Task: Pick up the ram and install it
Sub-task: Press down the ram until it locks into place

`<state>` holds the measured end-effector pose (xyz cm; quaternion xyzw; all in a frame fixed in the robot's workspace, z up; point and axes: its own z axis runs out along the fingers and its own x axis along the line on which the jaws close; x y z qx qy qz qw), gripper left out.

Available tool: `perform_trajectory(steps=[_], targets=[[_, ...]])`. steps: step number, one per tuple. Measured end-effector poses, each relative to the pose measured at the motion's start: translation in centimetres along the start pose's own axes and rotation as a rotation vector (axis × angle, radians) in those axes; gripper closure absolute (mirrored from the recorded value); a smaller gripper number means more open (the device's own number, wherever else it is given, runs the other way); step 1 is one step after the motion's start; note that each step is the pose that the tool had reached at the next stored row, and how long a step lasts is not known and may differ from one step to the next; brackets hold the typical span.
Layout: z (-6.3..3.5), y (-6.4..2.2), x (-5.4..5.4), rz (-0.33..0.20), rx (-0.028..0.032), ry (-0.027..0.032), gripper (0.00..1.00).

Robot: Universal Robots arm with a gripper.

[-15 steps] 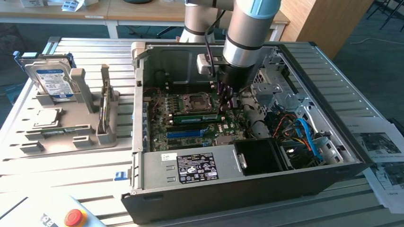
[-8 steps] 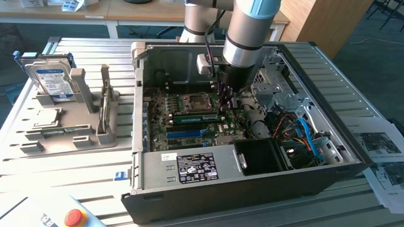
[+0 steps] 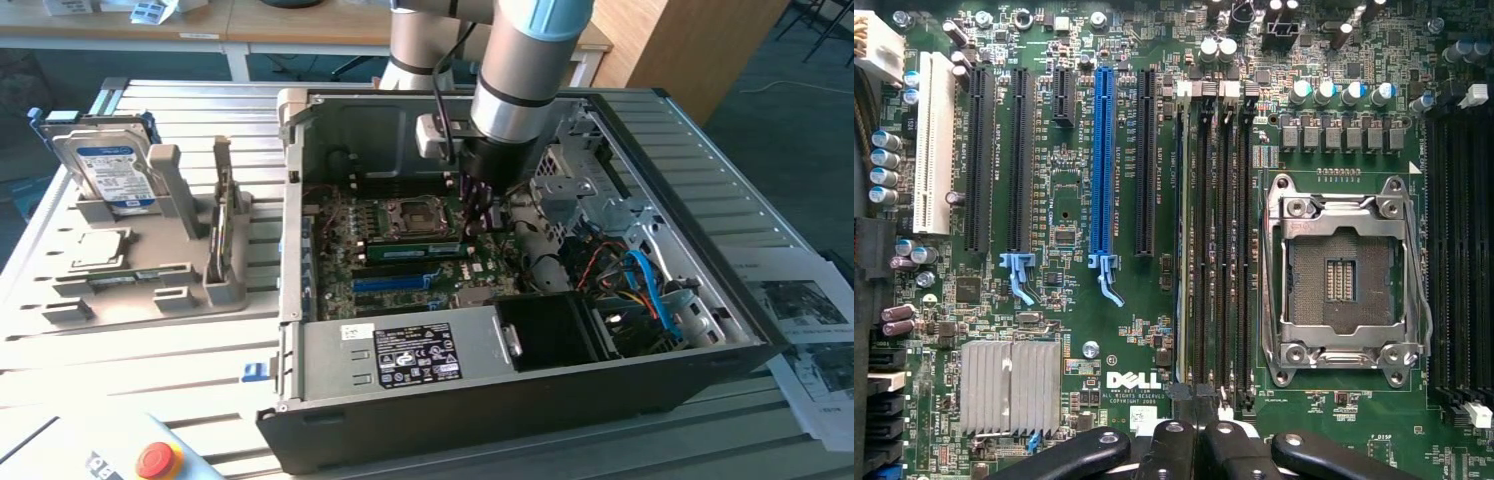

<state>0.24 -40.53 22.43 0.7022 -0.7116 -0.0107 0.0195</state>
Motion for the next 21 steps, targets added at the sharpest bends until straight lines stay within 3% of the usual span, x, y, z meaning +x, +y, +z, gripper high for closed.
perform_trajectory(steps=[21], targets=[[0.12, -0.01, -0.01, 0.000, 0.0000, -0.0004, 0.90]])
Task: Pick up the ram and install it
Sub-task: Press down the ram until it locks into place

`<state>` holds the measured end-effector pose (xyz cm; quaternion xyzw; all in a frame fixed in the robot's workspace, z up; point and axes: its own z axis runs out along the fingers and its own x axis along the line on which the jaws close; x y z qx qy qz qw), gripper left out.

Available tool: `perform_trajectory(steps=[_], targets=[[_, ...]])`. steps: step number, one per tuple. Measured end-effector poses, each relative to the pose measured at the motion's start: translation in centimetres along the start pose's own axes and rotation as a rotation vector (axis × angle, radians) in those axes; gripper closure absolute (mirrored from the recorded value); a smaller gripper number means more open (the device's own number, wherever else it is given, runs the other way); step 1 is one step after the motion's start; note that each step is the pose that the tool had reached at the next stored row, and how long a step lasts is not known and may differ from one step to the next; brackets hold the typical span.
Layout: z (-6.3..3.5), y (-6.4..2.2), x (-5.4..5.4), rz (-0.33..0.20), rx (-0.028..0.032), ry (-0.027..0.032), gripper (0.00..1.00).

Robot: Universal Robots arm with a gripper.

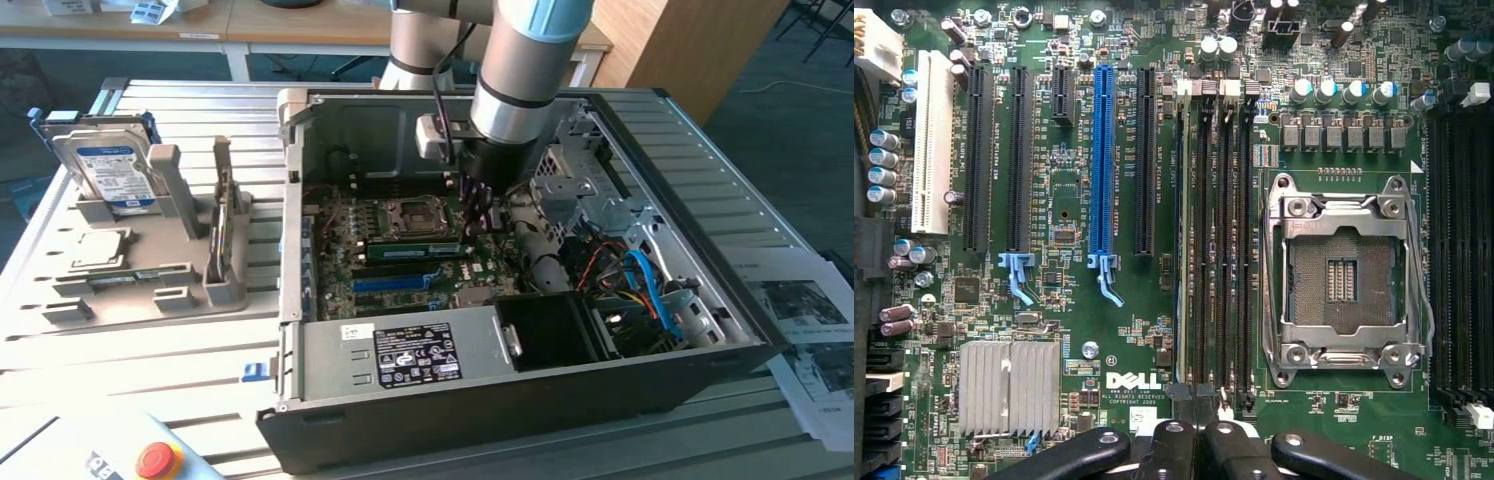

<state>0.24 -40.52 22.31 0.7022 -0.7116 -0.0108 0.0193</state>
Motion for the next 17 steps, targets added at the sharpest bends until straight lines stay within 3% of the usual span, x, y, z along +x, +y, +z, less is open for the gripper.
perform_trajectory(steps=[17], targets=[[-1.29, 0.06, 0.0, 0.000, -0.0037, 0.0004, 0.90]])
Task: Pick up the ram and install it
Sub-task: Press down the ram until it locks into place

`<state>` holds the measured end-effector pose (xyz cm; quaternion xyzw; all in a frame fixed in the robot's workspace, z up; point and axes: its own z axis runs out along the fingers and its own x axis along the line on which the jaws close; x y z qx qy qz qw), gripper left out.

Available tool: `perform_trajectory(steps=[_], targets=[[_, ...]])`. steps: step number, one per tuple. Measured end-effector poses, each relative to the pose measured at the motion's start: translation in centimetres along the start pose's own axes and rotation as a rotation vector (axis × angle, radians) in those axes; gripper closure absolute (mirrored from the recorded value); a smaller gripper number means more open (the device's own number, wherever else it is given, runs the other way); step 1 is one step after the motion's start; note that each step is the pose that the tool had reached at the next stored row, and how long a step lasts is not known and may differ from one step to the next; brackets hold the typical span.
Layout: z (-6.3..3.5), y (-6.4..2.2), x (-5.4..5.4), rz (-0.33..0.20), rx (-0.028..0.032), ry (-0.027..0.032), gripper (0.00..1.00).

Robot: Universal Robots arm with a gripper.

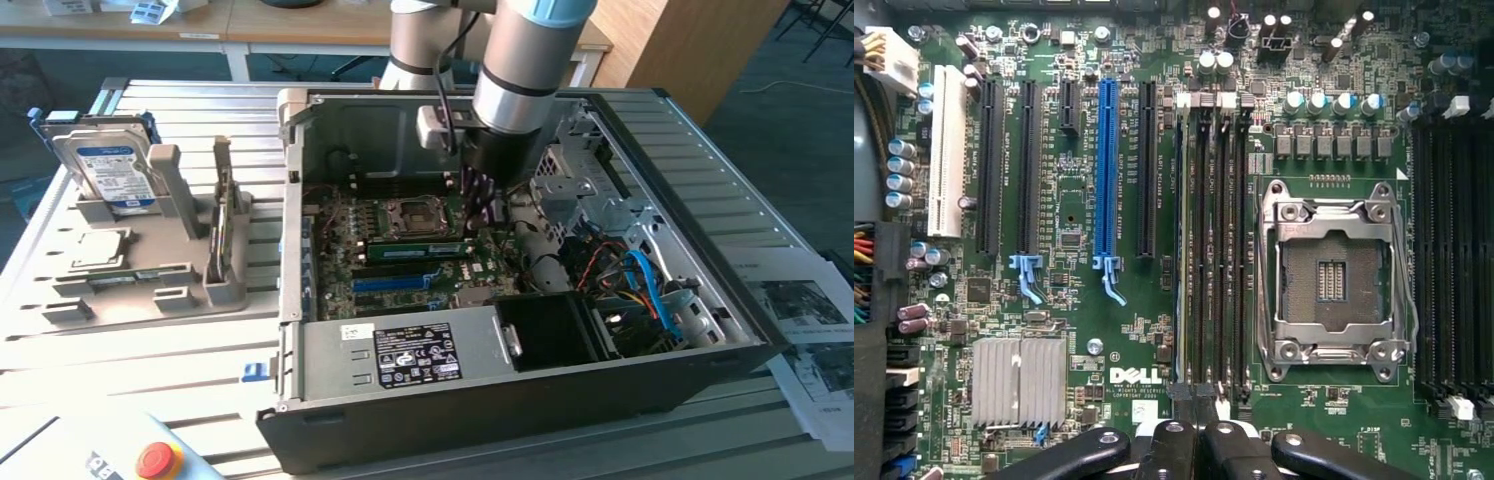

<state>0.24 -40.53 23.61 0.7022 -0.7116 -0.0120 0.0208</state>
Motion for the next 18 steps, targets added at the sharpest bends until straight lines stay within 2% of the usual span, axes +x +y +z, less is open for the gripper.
perform_trajectory(steps=[6, 15, 18], targets=[[-0.40, 0.02, 0.01, 0.000, -0.0022, 0.0001, 0.90], [-0.41, 0.02, 0.01, 0.000, -0.0022, 0.0000, 0.90], [-0.39, 0.25, -0.01, 0.000, -0.0022, 0.0001, 0.90]])
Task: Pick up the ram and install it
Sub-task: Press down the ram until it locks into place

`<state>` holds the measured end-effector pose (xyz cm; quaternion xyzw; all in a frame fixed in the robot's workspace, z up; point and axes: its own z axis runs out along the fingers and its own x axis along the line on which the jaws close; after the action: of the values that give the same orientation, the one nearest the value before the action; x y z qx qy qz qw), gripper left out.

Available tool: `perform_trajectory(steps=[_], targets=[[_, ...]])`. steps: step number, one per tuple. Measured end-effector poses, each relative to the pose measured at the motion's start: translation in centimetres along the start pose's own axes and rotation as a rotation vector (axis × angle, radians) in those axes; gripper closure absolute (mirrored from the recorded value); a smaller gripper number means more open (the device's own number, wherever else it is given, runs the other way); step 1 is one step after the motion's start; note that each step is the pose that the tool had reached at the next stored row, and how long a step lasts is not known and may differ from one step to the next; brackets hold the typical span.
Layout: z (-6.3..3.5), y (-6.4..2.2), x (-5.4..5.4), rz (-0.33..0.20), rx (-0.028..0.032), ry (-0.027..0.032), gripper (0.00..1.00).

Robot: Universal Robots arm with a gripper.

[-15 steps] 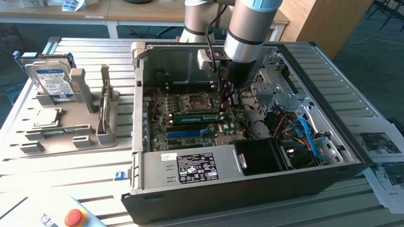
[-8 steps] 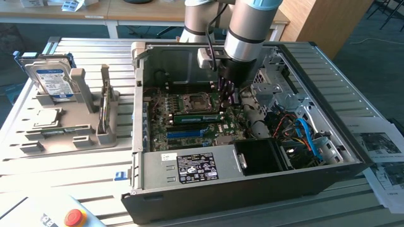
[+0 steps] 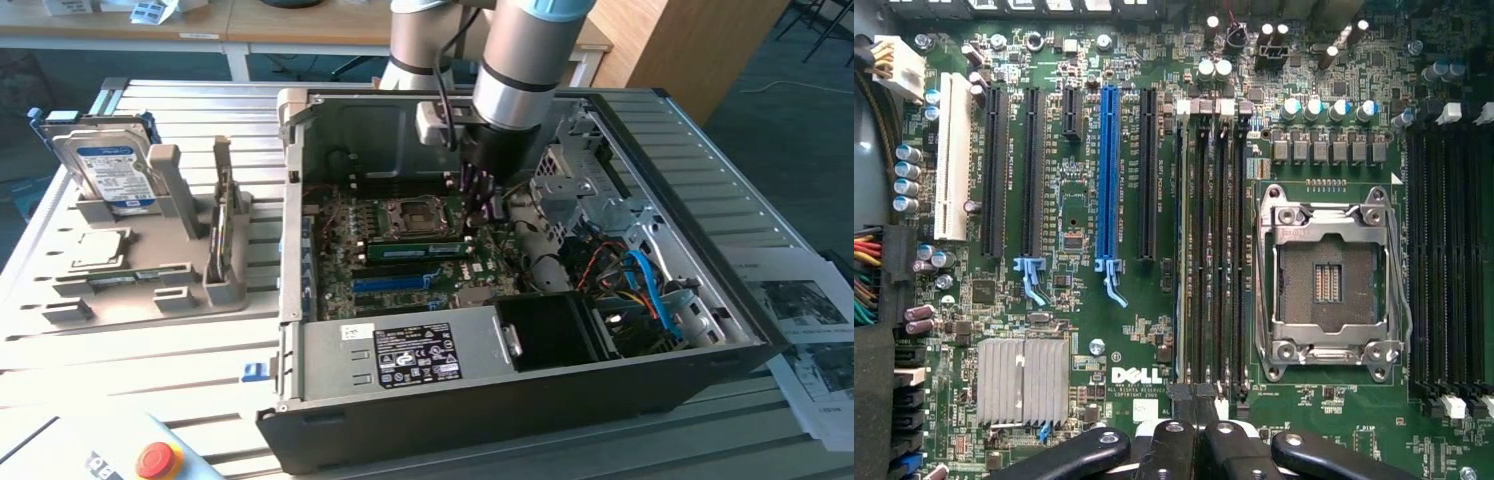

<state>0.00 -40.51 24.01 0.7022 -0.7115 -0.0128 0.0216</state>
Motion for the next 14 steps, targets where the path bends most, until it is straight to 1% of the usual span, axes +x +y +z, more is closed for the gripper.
perform_trajectory(steps=[5, 14], targets=[[0.06, 0.94, -0.1, 0.000, 0.0000, 0.0000, 0.90], [0.20, 3.39, -0.2, 0.001, 0.0000, 0.0008, 0.90]])
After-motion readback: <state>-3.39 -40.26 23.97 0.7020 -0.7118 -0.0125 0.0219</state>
